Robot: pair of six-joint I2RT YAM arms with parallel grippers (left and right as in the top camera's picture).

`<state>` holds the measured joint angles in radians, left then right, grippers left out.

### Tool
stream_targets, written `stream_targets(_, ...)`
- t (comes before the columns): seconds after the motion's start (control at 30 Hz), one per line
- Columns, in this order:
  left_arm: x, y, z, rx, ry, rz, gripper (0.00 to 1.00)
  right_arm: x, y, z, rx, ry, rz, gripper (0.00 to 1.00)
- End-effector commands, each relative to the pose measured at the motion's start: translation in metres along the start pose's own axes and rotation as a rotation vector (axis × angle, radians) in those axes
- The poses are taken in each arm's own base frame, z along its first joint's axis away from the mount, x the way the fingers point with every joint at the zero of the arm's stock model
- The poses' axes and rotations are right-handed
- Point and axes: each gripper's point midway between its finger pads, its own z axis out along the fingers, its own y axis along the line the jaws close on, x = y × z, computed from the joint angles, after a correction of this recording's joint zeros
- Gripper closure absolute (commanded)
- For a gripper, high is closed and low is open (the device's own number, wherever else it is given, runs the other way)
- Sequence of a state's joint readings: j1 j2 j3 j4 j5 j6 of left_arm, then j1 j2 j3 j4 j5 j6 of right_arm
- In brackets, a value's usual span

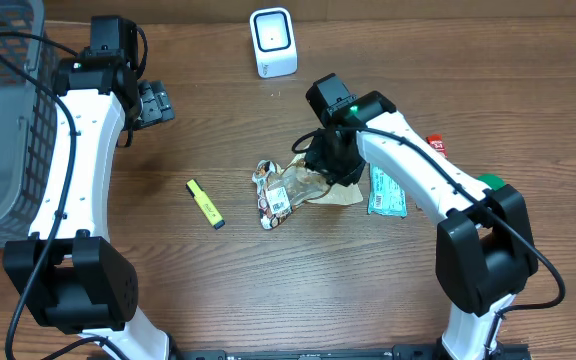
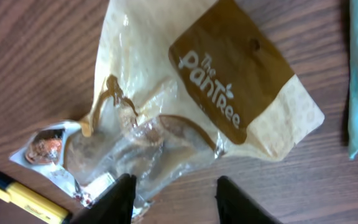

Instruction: Scan the item barcode

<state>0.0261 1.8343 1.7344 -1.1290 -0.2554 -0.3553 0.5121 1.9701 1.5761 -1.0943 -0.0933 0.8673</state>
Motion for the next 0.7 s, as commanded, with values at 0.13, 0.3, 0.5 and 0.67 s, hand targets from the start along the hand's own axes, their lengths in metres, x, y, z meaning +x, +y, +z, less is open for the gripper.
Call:
stream_targets(0.13,-0.003,-0.002,-0.004,0.000,-0.018,0.022,0.00,0.028,-0.009,0.009,0.069,0.007,0.033,0.92)
stream_targets(0.3,-0.003,-0.002,-0.004,0.000,-0.018,0.022,0.01,0.045,-0.020,0.034,0.095,0.024,0.153,0.93)
stream_targets(0.5,-0.003,-0.002,-0.004,0.000,-0.018,0.022,0.00,0.065,0.001,0.055,0.028,0.008,0.179,0.92)
stream_targets(0.67,-0.003,-0.002,-0.004,0.000,-0.018,0.022,0.00,0.065,0.027,0.055,-0.063,-0.021,0.166,0.91)
